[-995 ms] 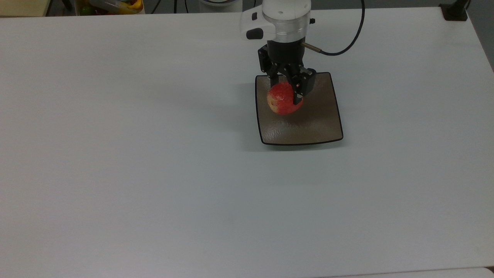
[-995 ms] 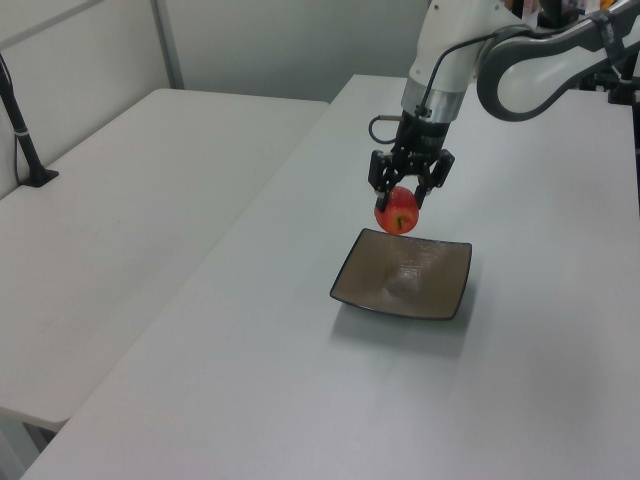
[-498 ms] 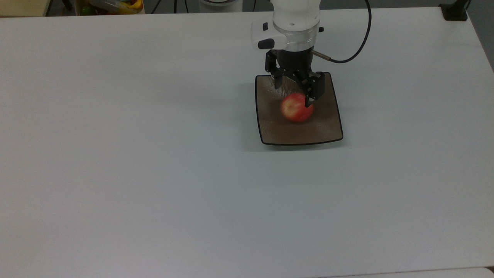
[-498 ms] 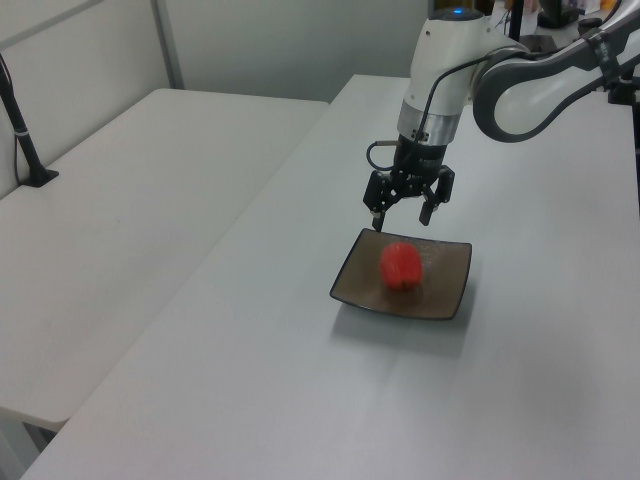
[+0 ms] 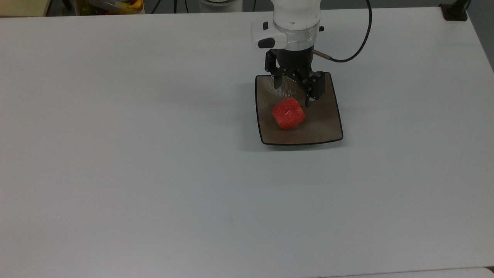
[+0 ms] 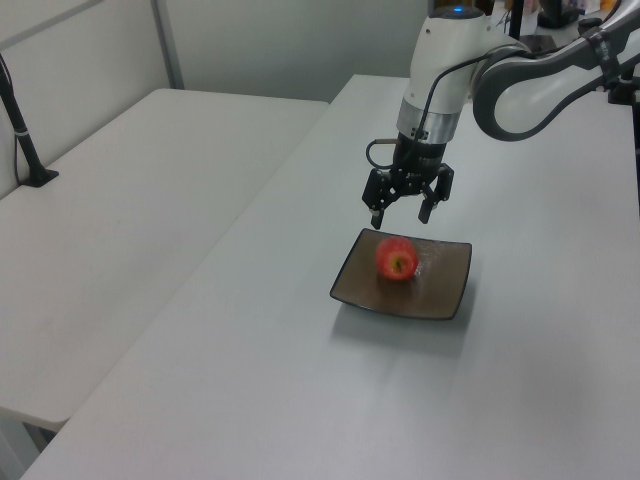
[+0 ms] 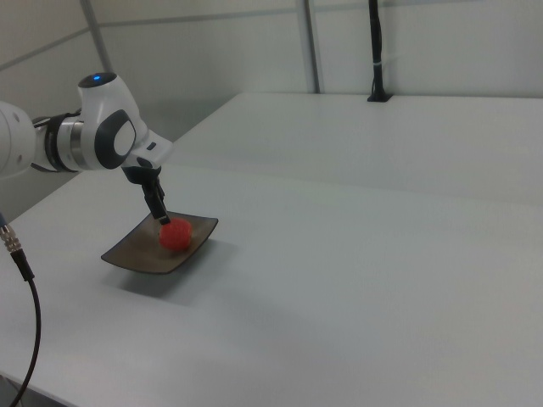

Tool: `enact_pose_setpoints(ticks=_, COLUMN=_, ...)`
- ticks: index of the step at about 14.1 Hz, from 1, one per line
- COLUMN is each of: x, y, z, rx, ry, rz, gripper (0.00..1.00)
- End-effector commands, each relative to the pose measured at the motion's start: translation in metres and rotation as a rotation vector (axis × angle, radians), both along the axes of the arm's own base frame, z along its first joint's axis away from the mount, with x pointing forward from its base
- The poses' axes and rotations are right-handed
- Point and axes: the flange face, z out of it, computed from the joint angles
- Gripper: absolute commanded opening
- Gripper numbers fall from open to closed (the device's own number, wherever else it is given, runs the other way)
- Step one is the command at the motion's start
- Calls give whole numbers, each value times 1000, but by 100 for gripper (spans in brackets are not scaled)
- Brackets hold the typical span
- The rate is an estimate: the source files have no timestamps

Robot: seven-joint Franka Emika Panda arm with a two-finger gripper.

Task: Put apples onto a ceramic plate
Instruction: 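Lower the apple onto the plate and open the gripper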

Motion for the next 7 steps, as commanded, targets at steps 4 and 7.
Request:
enact_pose_setpoints(ticks=4, x=-18, y=-13, z=29, rx=-124, ry=41, rz=169, gripper=100)
enact_pose_setpoints(ticks=7, x=-33, y=-26, z=47, rx=-196, ry=95, rz=477, gripper=100)
